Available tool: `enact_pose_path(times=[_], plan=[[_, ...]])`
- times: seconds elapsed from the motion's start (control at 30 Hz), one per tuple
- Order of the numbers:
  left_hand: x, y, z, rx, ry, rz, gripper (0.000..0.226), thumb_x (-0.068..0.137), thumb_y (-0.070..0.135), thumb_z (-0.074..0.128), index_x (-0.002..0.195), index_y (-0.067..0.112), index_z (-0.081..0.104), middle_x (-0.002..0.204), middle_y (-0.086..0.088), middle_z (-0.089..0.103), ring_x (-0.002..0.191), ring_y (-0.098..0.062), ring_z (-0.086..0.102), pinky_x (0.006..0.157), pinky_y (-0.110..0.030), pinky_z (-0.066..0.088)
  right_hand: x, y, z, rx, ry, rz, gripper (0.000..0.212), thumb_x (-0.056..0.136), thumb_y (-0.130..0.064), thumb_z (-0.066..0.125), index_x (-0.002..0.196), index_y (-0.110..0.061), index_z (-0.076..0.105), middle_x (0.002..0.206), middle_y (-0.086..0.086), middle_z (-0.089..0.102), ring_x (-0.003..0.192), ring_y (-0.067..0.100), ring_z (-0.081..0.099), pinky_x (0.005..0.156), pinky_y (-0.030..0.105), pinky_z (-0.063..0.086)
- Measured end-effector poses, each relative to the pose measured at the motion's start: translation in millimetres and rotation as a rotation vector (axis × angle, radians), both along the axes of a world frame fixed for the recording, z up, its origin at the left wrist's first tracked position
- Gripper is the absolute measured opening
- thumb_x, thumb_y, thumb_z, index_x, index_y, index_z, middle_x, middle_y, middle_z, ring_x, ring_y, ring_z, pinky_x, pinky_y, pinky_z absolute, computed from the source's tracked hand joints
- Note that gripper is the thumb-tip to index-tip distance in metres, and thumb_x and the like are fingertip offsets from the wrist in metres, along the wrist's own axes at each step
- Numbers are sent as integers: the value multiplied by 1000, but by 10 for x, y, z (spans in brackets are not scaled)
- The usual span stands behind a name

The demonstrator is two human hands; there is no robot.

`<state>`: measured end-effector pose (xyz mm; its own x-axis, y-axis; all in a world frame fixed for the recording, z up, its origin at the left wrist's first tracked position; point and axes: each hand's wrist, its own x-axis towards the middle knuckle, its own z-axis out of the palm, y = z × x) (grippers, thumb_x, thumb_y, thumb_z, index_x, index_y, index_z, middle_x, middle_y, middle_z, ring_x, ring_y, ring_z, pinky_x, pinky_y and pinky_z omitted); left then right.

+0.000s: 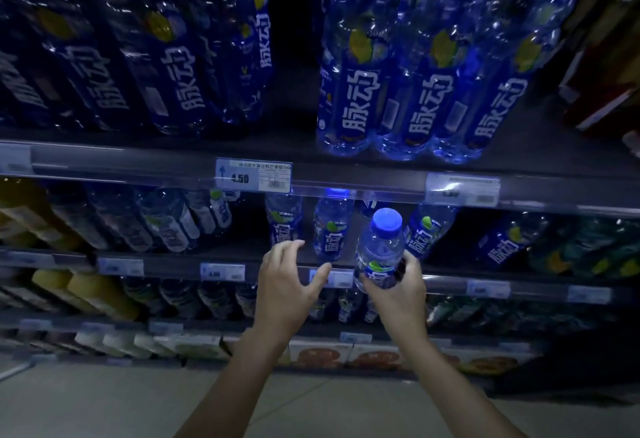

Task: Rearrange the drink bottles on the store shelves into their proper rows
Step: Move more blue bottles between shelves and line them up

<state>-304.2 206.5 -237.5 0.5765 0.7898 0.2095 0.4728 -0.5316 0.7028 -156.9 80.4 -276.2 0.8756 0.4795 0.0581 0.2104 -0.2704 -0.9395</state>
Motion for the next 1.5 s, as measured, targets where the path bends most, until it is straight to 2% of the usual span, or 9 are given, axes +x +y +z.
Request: enact_pose_path(times=[0.2, 0.33, 0.4, 0.7, 0.93, 1.03, 1.13, 1.3, 1.5], plan=[[17, 178, -317, -92, -8, 34, 61, 86, 56, 56, 133, 17, 47, 130, 3, 46, 124, -13, 37, 101, -30, 36, 302, 294, -101, -20, -89, -48, 77, 69, -27, 87, 132, -23, 44, 123, -5, 54, 113, 12, 55, 95, 34, 49], [28, 250, -414, -127, -33, 65, 59, 86, 56, 52, 131, 19, 48, 129, 6, 45, 123, -11, 37, 99, -27, 34, 419, 407, -129, -46, -103, -62, 77, 69, -25, 87, 132, -17, 44, 122, -4, 52, 109, 9, 52, 82, 2, 36], [28, 273, -442, -140, -44, 77, 59, 86, 57, 51, 131, 19, 48, 129, 6, 44, 123, -12, 38, 100, -29, 36, 452, 447, -136, -46, -116, -84, 77, 68, -25, 87, 132, -15, 45, 121, -4, 52, 106, 6, 50, 78, -5, 31], [18, 395, -491, -159, -50, 90, 61, 86, 58, 51, 133, 20, 45, 134, 5, 41, 126, -12, 36, 101, -31, 35, 550, 493, -209, -107, -40, -94, 76, 71, -30, 85, 133, -16, 44, 125, 1, 56, 115, 19, 52, 92, 29, 38], [135, 627, -464, -215, -115, 223, 73, 85, 48, 64, 141, 17, 31, 140, -2, 34, 125, -18, 38, 91, -27, 35, 373, 478, -165, -129, -65, -156, 84, 77, -33, 80, 144, -15, 34, 140, -2, 42, 126, 14, 42, 97, 24, 31], [176, 773, -464, -237, -113, 254, 82, 81, 43, 71, 145, 18, 25, 144, -4, 32, 129, -21, 38, 93, -28, 36, 84, 433, -124, 7, -291, -268, 55, 81, -26, 77, 126, -17, 46, 120, -4, 47, 111, 9, 47, 93, 19, 36], [202, 919, -483, -238, -74, 196, 82, 80, 35, 75, 145, 14, 30, 143, -5, 38, 130, -22, 40, 103, -34, 35, -154, 464, -171, 30, -411, -128, 32, 84, -15, 75, 110, -16, 57, 101, -7, 54, 96, -2, 51, 87, 14, 42], [176, 1050, -528, -288, -65, 160, 77, 77, 34, 78, 141, 16, 39, 139, -3, 49, 126, -21, 45, 102, -35, 38, -240, 738, -236, -102, -170, 1, 58, 86, -25, 73, 136, -10, 49, 129, 0, 55, 118, 10, 50, 100, 24, 41], [173, 1127, -501, -272, -96, 114, 68, 74, 35, 80, 132, 20, 49, 125, 2, 60, 106, -7, 51, 87, -25, 39, -190, 998, -316, -131, -62, -17, 80, 82, -35, 77, 147, -12, 36, 146, 2, 45, 134, 16, 39, 101, 20, 27]])
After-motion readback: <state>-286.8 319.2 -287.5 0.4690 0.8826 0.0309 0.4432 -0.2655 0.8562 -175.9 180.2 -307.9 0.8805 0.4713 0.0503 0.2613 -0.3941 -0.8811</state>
